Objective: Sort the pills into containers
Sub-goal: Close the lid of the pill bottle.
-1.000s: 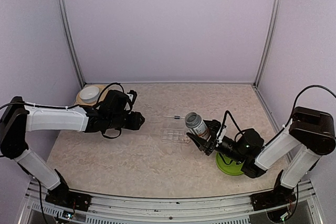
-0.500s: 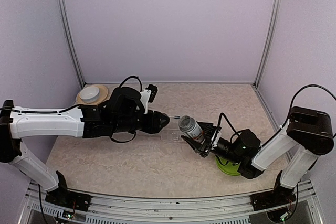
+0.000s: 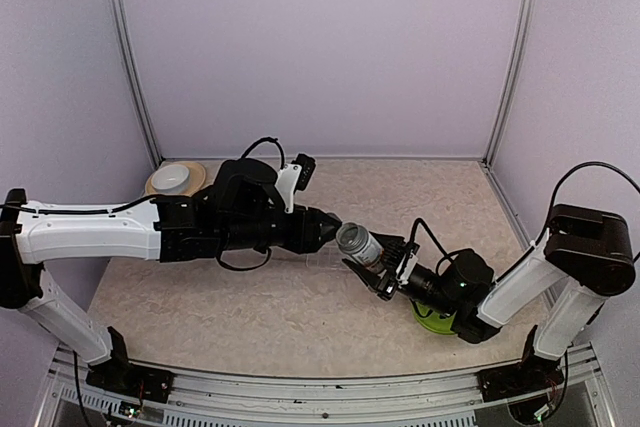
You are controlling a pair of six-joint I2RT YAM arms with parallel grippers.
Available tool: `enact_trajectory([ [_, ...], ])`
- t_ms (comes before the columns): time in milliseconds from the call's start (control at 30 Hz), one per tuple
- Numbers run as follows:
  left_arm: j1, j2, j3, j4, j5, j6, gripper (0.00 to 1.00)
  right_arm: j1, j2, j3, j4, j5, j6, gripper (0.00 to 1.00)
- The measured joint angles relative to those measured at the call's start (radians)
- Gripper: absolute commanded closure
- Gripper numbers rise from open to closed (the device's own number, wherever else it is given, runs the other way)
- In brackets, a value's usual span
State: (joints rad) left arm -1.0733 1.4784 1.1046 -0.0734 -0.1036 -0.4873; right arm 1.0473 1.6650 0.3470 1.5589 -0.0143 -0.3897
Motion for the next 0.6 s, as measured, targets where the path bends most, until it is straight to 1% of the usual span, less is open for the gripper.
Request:
enact_trajectory([
  [167, 0.0, -0.02, 0.0, -0.013, -0.04, -0.002, 0.63, 0.0, 0.003, 0.0, 0.0, 0.031, -0.008, 1.0],
  [333, 0.0, -0.095, 0.0, -0.017, -0.056, -0.002, 0.63, 0.0, 0.01, 0.0, 0.0, 0.054, -0.01, 1.0],
  [467, 0.0, -0.135, 0.0, -0.002, -0.027, -0.002, 0.63, 0.0, 0.015, 0.0, 0.0, 0.073, -0.01, 1.0],
  [600, -0.003, -0.125, 0.0, 0.002, 0.033, -0.002, 0.63, 0.001, 0.015, 0.0, 0.0, 0.09, -0.011, 1.0],
])
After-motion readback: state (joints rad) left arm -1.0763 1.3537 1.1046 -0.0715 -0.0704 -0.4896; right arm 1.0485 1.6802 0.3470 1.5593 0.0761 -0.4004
